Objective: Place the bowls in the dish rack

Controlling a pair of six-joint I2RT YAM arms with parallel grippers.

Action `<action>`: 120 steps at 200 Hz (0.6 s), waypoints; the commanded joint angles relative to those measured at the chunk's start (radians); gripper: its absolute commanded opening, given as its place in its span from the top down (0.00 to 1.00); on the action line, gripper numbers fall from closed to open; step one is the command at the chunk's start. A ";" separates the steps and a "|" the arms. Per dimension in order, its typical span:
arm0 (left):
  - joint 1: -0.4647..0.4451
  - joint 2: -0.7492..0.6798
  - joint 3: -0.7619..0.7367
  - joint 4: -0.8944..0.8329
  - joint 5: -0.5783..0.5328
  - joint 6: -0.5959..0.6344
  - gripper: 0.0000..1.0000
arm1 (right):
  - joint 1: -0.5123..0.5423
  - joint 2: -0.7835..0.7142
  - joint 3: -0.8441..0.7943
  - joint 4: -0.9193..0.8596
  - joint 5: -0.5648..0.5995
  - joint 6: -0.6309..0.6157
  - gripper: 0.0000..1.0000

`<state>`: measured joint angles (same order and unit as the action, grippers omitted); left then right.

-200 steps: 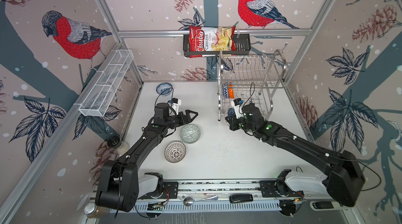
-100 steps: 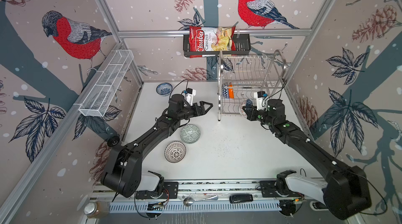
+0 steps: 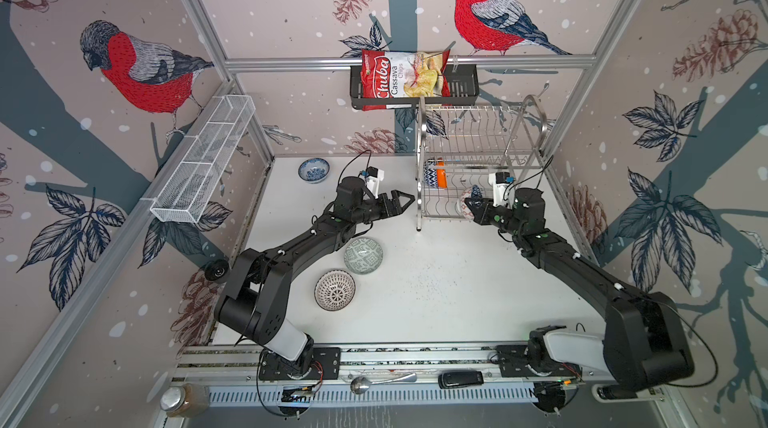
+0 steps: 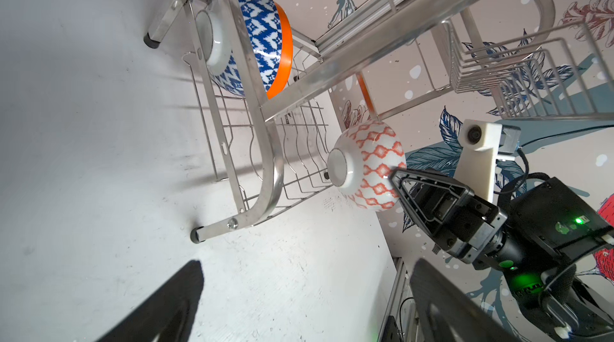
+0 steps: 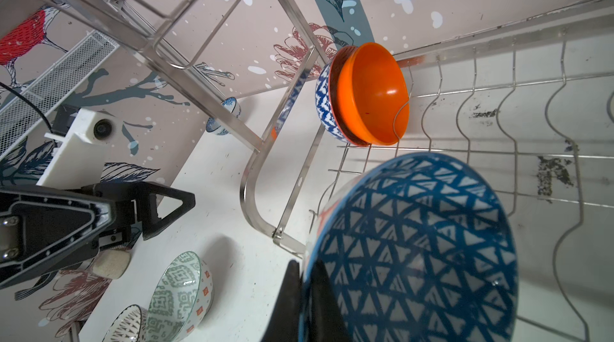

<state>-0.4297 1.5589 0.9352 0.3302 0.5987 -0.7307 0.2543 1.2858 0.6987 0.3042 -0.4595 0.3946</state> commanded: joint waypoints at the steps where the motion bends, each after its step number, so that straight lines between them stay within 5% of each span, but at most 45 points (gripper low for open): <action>1: -0.001 0.008 0.000 0.055 -0.002 0.018 0.02 | -0.008 0.012 -0.007 0.141 -0.042 0.014 0.99; 120: -0.002 -0.005 -0.022 0.064 -0.036 0.016 0.02 | -0.027 0.132 -0.019 0.303 -0.100 0.097 0.99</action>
<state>-0.4309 1.5654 0.9188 0.3321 0.5903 -0.7277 0.2287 1.4040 0.6743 0.4942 -0.5354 0.4713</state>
